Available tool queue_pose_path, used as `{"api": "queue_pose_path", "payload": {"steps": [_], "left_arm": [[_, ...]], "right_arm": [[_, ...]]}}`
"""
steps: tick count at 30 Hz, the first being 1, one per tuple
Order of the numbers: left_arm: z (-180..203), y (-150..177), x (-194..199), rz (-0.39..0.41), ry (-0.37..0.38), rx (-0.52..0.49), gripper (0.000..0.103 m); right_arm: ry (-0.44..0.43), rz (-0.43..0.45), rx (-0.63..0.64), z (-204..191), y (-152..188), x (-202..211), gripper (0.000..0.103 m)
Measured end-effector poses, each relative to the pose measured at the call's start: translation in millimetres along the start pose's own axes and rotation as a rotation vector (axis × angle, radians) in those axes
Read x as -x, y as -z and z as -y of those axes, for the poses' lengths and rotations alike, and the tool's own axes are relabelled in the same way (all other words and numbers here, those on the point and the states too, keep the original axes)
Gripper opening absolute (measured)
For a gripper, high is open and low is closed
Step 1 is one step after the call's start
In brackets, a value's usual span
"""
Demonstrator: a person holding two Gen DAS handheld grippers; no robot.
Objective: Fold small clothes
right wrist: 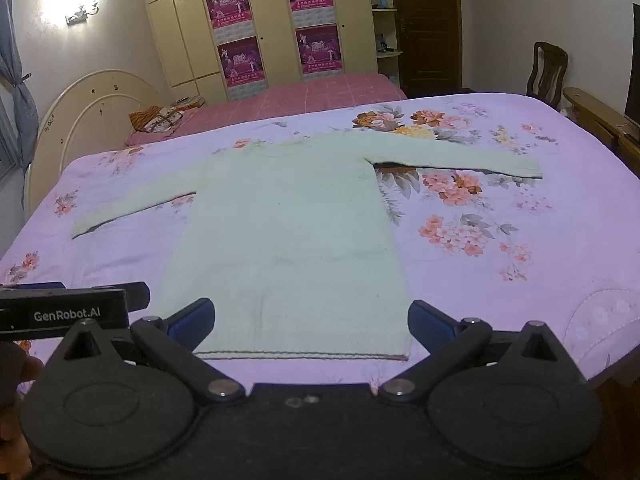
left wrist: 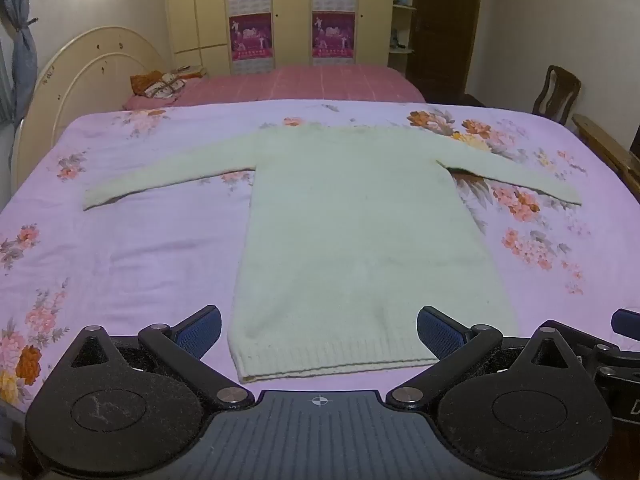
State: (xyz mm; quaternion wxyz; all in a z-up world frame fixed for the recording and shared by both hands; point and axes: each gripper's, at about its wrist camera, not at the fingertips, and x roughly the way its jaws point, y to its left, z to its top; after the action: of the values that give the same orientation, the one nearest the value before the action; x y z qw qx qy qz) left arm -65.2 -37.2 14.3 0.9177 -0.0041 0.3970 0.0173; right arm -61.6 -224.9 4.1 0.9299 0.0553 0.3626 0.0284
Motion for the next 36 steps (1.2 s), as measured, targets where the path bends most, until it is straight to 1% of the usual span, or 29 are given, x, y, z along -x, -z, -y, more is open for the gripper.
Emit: {"api": "queue_pose_path", "payload": {"steps": [9, 10, 14, 15, 16, 22, 26, 36], "left_arm": [[-1, -2, -4, -0.004, 0.0, 0.002, 0.103], [0, -2, -4, -0.003, 0.0, 0.002, 0.103], [-1, -3, -6, -0.007, 0.0, 0.004, 0.103], [-2, -4, -8, -0.009, 0.002, 0.006, 0.103], [-2, -3, -8, -0.009, 0.002, 0.006, 0.103], [-5, -5, -12, -0.015, 0.005, 0.01, 0.103], [-7, -6, -15, -0.018, 0.005, 0.013, 0.103], [-13, -9, -24, -0.025, 0.01, 0.02, 0.103]], "right_arm": [[0.006, -0.006, -0.005, 1, -2, -3, 0.102], [-0.004, 0.003, -0.008, 9, -5, -7, 0.102], [-0.006, 0.001, -0.009, 11, -7, -10, 0.102], [-0.001, -0.004, -0.008, 2, -4, -6, 0.102], [0.0, -0.005, -0.008, 1, -4, -6, 0.102], [-0.001, -0.005, -0.006, 4, -5, -11, 0.102], [0.01, -0.009, -0.002, -3, -7, -17, 0.102], [0.013, -0.014, -0.001, -4, -8, -20, 0.102]]}}
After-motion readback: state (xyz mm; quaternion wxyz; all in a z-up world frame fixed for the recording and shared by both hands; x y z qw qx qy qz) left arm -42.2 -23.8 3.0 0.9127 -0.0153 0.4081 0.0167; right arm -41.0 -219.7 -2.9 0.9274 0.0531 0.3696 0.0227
